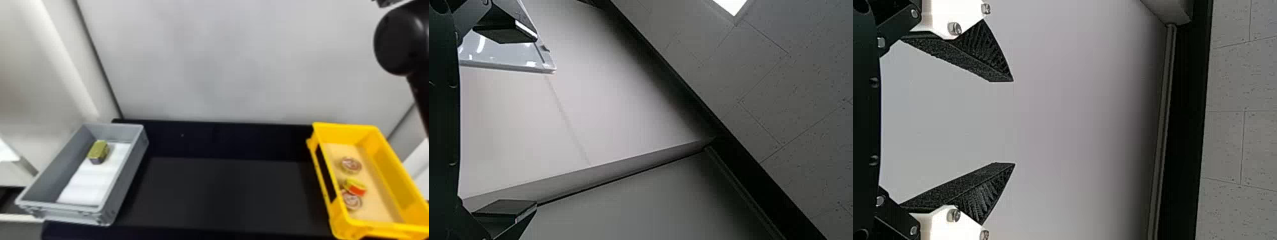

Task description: Pick up the round yellow can and place it in the yellow rectangular box

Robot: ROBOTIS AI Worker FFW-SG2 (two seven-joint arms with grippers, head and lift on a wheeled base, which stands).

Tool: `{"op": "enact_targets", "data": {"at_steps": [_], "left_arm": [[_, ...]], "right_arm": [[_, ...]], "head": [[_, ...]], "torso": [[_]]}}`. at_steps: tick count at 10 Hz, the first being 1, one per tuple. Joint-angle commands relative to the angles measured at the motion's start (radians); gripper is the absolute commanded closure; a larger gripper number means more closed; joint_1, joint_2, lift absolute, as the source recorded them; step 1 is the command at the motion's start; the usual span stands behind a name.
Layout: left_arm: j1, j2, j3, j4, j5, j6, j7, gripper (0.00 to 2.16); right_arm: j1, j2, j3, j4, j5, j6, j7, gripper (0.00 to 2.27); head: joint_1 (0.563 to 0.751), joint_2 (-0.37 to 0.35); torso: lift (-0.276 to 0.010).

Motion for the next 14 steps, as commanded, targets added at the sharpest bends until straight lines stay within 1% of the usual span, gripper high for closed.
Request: {"op": "enact_targets", "data": {"at_steps": [1,3,4,5,6,7,8,9,10,11,12,13,14], "left_arm": [[0.0,-0.001,0.0,0.0,0.0,0.0,0.0,0.11],[0.0,0.0,0.0,0.0,0.0,0.0,0.0,0.11],[0.006,-0.001,0.0,0.0,-0.011,0.0,0.002,0.1],[0.015,-0.001,0.0,0.0,-0.048,-0.006,0.008,0.1],[0.02,0.0,0.0,0.001,-0.072,-0.008,0.012,0.11],[0.023,0.0,-0.001,0.001,-0.077,-0.002,0.015,0.11],[0.026,0.0,-0.001,0.001,-0.084,-0.014,0.017,0.11],[0.026,0.0,-0.005,0.001,-0.089,-0.02,0.017,0.11],[0.024,0.002,-0.012,0.0,-0.098,-0.025,0.026,0.11],[0.026,0.002,-0.017,0.001,-0.101,-0.023,0.026,0.12],[0.024,0.003,-0.02,0.001,-0.1,-0.021,0.026,0.12],[0.015,0.019,-0.032,0.0,-0.098,-0.008,0.026,0.12],[0.012,0.026,-0.04,0.0,-0.1,-0.014,0.025,0.12]], "right_arm": [[0.0,0.0,0.0,0.0,0.0,-0.001,0.0,0.22],[0.0,-0.002,0.0,0.0,0.0,0.001,0.0,0.22],[0.001,-0.002,0.002,0.002,0.002,0.001,-0.008,0.21],[0.01,-0.008,0.01,0.002,0.008,-0.001,-0.052,0.18],[0.014,-0.011,0.014,-0.002,0.009,0.02,-0.08,0.13],[0.012,-0.015,0.026,-0.005,0.028,0.033,-0.098,0.08],[0.014,-0.018,0.034,0.0,0.035,0.01,-0.1,0.08],[0.014,-0.015,0.033,0.0,0.026,0.01,-0.104,0.11],[0.014,-0.014,0.031,-0.002,-0.009,0.019,-0.13,0.12],[0.018,-0.012,0.026,0.0,-0.025,0.008,-0.144,0.12],[0.023,-0.012,0.019,-0.002,-0.028,0.004,-0.143,0.12],[0.021,-0.011,0.016,-0.003,-0.032,-0.006,-0.127,0.12],[0.024,-0.006,0.008,-0.009,-0.046,-0.009,-0.118,0.12]], "head": [[0.694,0.054],[0.694,0.054],[0.694,0.054],[0.694,0.054],[0.694,0.054],[0.694,0.054],[0.694,0.054],[0.694,0.054],[0.694,0.054],[0.694,0.054],[0.694,0.054],[0.694,0.054],[0.694,0.054]], "torso": [[0.0],[0.0],[0.0],[0.0],[0.0],[0.0],[0.0],[0.0],[0.0],[0.0],[0.0],[0.0],[0.0]]}}
